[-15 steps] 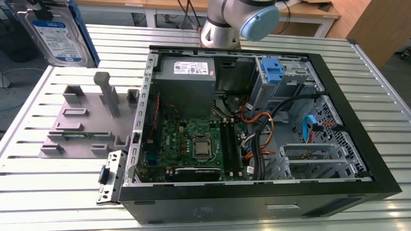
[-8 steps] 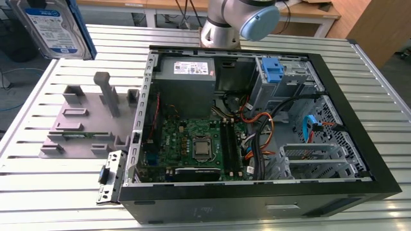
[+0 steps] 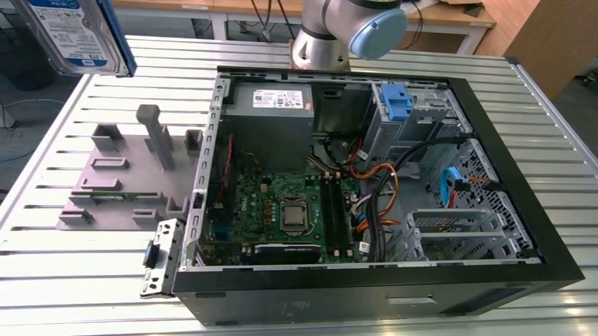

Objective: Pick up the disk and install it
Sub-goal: 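Pick up the disk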

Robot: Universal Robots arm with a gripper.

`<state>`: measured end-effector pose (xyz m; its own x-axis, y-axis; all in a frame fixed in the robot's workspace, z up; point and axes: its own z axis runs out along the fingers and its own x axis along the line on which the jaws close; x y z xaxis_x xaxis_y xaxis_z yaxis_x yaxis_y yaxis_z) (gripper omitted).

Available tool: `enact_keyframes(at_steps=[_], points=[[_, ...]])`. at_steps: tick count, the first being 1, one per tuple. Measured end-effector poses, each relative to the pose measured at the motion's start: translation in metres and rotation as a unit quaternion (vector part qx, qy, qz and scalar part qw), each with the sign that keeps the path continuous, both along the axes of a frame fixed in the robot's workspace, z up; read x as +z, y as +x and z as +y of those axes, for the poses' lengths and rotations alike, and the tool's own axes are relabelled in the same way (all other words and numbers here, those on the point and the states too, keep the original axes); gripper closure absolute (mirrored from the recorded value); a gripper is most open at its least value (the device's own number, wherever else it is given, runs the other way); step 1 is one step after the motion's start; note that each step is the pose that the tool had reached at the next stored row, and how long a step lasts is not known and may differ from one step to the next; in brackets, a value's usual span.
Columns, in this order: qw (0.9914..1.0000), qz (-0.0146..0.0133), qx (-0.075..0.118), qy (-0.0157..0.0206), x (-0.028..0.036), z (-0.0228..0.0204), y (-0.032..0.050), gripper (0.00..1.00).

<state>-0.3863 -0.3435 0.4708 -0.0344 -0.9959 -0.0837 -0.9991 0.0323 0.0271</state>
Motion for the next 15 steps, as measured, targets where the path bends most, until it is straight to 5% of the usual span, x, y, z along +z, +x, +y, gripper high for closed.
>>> enact_keyframes(at_steps=[3,6,15], points=[[1.00000,0.0000,0.000,-0.0002,0.0012,0.0000,0.0001,0.65],[0.99999,0.0000,0.000,-0.0053,0.0012,0.0000,0.0000,0.65],[0.99998,0.0001,0.000,-0.0057,0.0012,0.0000,0.0054,0.65]])
